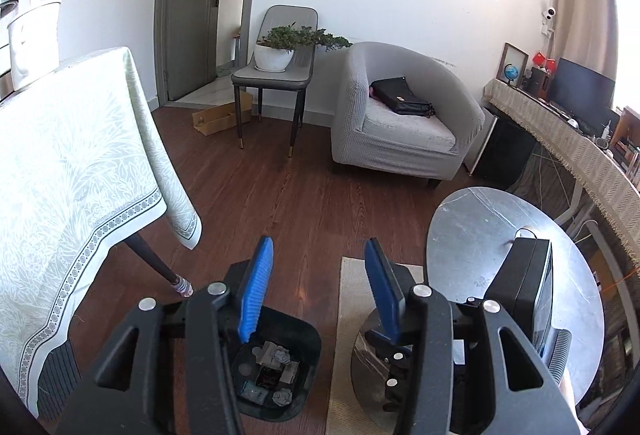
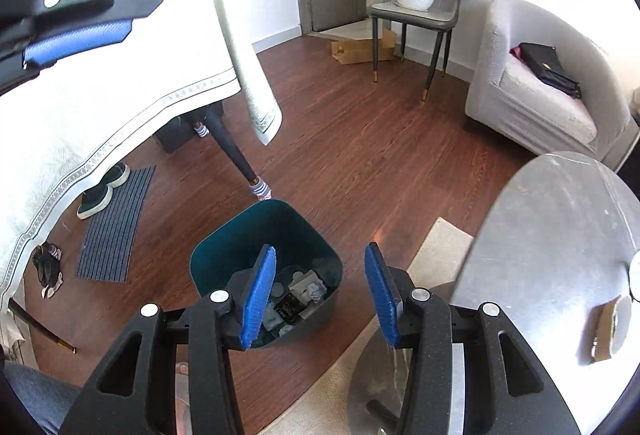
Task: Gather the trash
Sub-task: 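Move both grippers back to the table toward the cardboard rolls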
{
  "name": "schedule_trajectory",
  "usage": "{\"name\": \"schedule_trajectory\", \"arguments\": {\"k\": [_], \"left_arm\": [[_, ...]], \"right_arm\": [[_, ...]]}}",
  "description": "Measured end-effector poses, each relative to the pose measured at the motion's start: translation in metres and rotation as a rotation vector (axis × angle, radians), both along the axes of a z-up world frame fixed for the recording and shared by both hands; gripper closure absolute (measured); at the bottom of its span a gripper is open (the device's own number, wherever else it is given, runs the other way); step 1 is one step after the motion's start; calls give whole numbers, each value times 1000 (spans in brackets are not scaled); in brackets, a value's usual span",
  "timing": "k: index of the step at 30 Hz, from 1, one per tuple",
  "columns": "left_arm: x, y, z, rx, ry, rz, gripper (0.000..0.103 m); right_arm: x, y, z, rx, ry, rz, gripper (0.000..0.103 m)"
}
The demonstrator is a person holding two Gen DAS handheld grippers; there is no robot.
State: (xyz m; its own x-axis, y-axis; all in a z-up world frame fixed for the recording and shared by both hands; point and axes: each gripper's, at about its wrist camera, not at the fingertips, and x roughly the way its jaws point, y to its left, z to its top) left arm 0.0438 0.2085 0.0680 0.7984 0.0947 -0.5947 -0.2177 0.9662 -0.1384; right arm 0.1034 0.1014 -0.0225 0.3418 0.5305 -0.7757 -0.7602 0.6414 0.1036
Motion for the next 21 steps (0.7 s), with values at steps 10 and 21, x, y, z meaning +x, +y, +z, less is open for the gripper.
{"name": "schedule_trajectory", "arguments": {"k": [10,21], "left_arm": [[26,-49,-8,-45,0,-82,46],[52,-111,-21,-75,11,-184,30]], "right_arm": [[31,-79,19,26,-20,-121,61],[57,-159,34,31,-49,-232,63]]}}
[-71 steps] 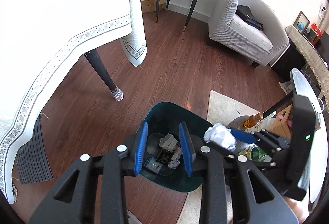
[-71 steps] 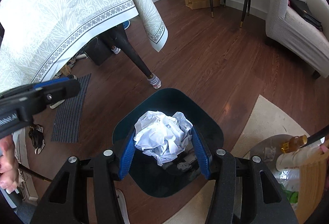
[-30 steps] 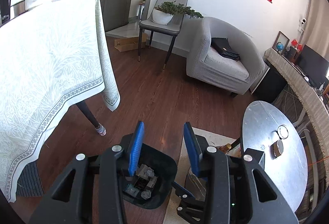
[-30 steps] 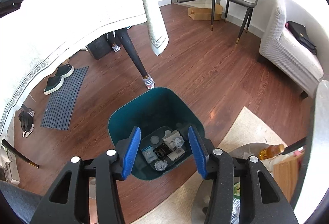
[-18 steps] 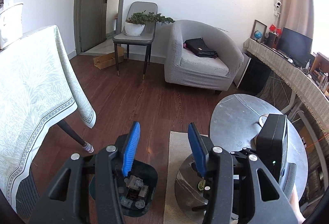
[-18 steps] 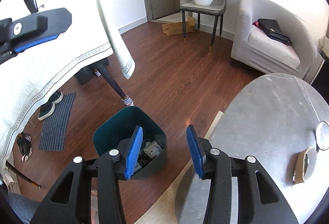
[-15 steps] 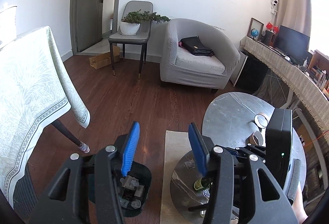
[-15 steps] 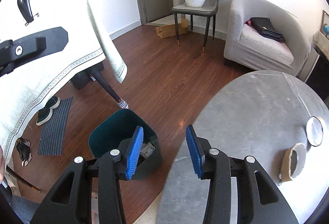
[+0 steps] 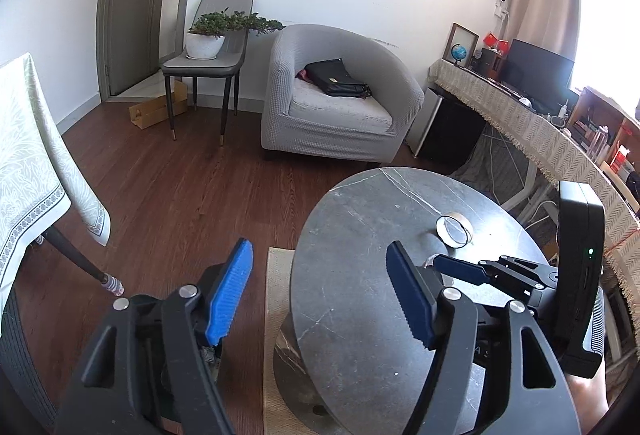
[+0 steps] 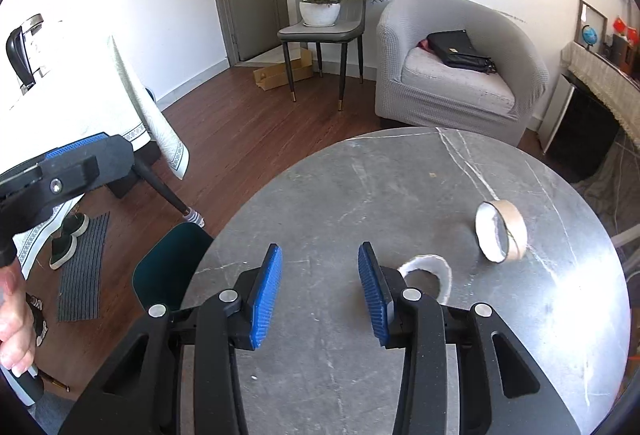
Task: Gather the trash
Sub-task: 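Move both grippers back to the table toward the cardboard rolls, then grasp the torn cardboard ring with the left gripper while the right gripper approaches the tan cardboard roll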
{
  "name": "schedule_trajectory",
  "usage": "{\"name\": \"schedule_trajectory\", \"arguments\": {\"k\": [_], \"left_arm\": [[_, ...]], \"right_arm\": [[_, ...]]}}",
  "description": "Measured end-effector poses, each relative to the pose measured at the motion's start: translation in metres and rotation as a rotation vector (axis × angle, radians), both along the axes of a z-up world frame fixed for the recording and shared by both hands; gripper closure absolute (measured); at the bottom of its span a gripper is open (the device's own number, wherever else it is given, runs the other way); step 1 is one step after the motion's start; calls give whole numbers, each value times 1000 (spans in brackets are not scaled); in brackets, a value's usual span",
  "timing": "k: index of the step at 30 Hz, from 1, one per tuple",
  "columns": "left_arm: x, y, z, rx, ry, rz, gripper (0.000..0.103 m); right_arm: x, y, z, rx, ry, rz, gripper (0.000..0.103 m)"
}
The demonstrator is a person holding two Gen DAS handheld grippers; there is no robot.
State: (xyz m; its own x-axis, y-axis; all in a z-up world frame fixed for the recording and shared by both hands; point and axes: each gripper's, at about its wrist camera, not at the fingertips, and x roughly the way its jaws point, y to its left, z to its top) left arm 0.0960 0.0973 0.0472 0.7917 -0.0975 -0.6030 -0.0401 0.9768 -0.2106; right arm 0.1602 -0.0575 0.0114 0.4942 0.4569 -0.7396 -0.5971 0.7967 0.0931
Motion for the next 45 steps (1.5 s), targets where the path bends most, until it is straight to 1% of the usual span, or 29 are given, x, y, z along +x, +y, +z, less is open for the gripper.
{"name": "schedule_trajectory", "arguments": {"k": [3,6,10,13,19,21,23,24,26,30,33,35,38,40,43,45], "left_arm": [[10,-21,-9,14,27,-62,29],[22,-40,-19,38,53,-101,29],[37,-66,-38,59,107,-156,29],[48,-85,-53,58,140,-195,29],[62,-115,-71,84,168,-246,29],[67,-121,-77,86,179,-249,29],[72,-129,-81,115,189,-242,30],[74,-133,-82,116,194,-248,30],[79,-137,-86,101,208,-255,32],[89,-138,-93,84,239,-234,36],[93,-138,-93,90,241,-223,38],[96,-138,-91,91,243,-219,50],[99,-135,-90,71,243,-208,60],[99,-129,-89,42,245,-202,61],[97,-121,-87,23,243,-188,62],[93,-116,-85,-1,239,-184,63]], "right_arm": [[6,-23,-1,-8,-12,-31,63],[13,-46,-6,-13,-4,-71,63],[23,-77,-3,-2,-17,-118,62],[32,-100,-3,22,-8,-155,56],[40,-131,-5,54,15,-190,50],[40,-135,-6,47,18,-187,48],[39,-139,-7,41,22,-174,45],[39,-140,-7,38,22,-169,43],[37,-143,-8,38,23,-159,43],[39,-151,-11,67,49,-164,43],[40,-150,-13,47,43,-163,43],[41,-147,-16,46,48,-155,43],[40,-139,-18,40,48,-144,43],[40,-133,-18,37,43,-135,43],[39,-126,-18,36,26,-129,43],[38,-122,-22,15,21,-121,43]]}}
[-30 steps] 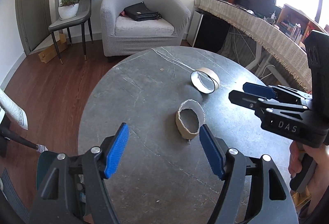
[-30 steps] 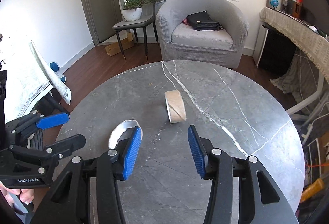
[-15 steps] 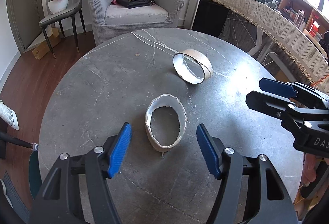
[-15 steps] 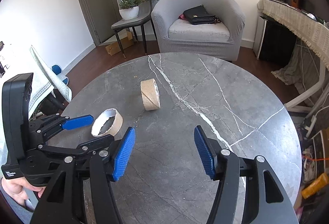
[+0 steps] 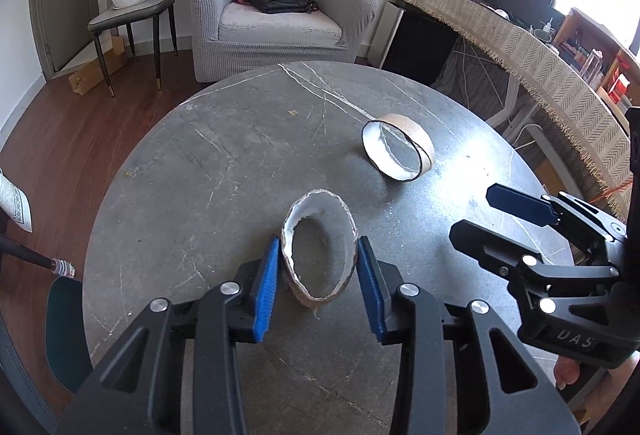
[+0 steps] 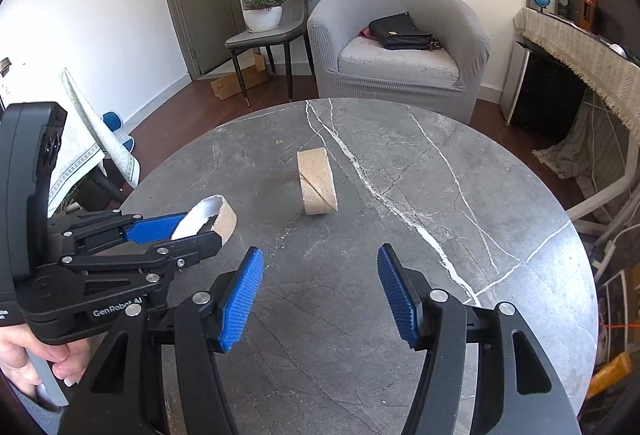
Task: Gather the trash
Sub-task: 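Grasp the torn cardboard ring with the left gripper while the right gripper approaches the tan cardboard roll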
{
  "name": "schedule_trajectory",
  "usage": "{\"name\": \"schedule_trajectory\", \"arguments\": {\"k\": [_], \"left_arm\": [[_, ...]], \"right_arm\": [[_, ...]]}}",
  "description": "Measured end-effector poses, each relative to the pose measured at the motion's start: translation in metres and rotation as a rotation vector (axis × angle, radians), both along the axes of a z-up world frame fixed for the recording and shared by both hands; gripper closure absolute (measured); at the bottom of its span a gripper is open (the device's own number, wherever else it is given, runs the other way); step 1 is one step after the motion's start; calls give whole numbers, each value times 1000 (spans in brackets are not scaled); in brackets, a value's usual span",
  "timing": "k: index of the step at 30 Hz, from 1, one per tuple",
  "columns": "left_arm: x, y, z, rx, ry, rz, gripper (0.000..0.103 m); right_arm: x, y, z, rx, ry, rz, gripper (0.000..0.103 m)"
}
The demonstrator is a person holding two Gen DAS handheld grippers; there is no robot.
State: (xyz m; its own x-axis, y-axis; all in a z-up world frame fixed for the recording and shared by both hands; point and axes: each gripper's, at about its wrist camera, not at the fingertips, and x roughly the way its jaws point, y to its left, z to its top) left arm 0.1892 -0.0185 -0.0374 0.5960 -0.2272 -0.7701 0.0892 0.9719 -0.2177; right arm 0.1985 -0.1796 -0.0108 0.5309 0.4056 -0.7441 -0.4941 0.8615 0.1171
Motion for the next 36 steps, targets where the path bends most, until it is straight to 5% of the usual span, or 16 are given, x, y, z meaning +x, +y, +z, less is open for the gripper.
{"name": "schedule_trajectory", "arguments": {"k": [20,29,33,36], "left_arm": [[-25,29,17,-63,-21,0,69],[-34,46,21,-58,-11,3,70],[-41,58,25,-74,-16,10,70],[-48,69,28,-102,-13,17,70]], "right_arm": [[43,44,-9,-133,-39,-25,43],[52,50,-16,-151,-12,-37,64],[52,48,-20,-145,3,-53,82],[47,46,-18,-122,0,-68,82]]}}
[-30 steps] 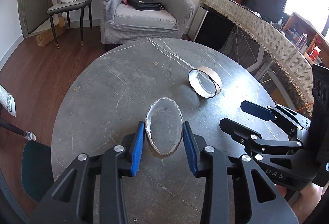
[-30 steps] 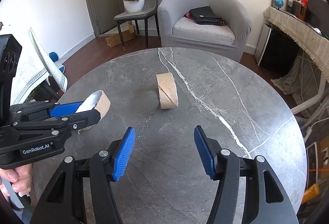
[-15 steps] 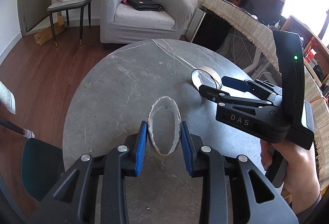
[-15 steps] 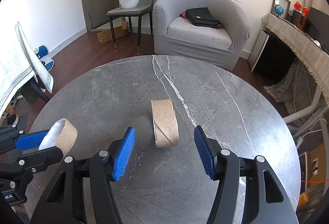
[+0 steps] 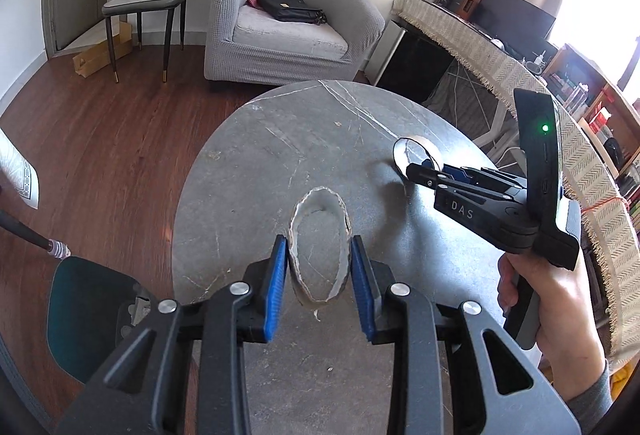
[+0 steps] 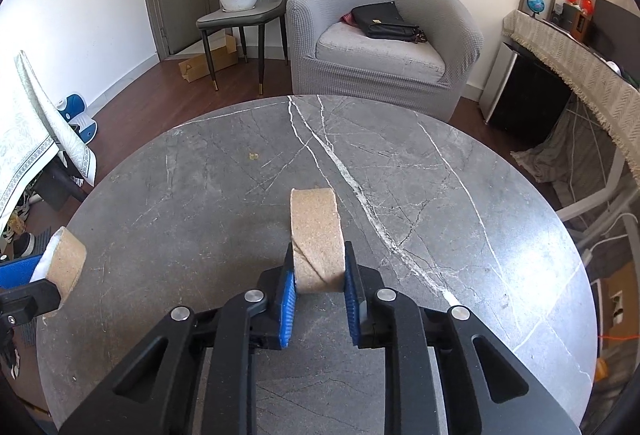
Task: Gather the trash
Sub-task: 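Grasp the torn cardboard ring with the left gripper while the right gripper approaches the tan cardboard roll, then carry the cardboard ring and tan roll over the green trash bin with both grippers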
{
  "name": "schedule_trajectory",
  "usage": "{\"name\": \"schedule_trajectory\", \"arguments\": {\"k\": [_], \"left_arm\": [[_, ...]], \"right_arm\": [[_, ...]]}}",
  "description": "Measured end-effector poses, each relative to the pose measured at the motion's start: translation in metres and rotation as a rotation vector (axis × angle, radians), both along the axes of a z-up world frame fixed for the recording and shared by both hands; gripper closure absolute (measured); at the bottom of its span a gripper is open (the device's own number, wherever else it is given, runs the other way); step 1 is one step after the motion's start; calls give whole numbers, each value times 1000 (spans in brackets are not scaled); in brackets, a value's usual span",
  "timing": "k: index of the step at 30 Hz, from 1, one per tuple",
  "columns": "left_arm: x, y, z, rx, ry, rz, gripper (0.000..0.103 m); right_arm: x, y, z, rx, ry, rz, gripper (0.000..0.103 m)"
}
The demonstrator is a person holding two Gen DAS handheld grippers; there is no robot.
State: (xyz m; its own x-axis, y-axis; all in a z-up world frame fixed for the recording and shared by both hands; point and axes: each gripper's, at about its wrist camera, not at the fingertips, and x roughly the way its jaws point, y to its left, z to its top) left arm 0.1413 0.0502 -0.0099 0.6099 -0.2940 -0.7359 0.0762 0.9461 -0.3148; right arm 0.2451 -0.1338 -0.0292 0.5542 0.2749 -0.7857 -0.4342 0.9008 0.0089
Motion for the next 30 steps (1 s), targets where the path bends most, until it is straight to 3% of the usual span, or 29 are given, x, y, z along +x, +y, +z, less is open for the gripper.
{"name": "schedule_trajectory", "arguments": {"k": [8,18,30], "left_arm": [[-25,23,10,62,-17,16,69],[-61,67,18,147,-40,77,68],[-80,133,10,186,-21,214,68]], "right_arm": [[-34,5,18,81,-10,10,82],[-83,57,40,124,-32,98,82],[-118,133,23,137,4,218,82]]}}
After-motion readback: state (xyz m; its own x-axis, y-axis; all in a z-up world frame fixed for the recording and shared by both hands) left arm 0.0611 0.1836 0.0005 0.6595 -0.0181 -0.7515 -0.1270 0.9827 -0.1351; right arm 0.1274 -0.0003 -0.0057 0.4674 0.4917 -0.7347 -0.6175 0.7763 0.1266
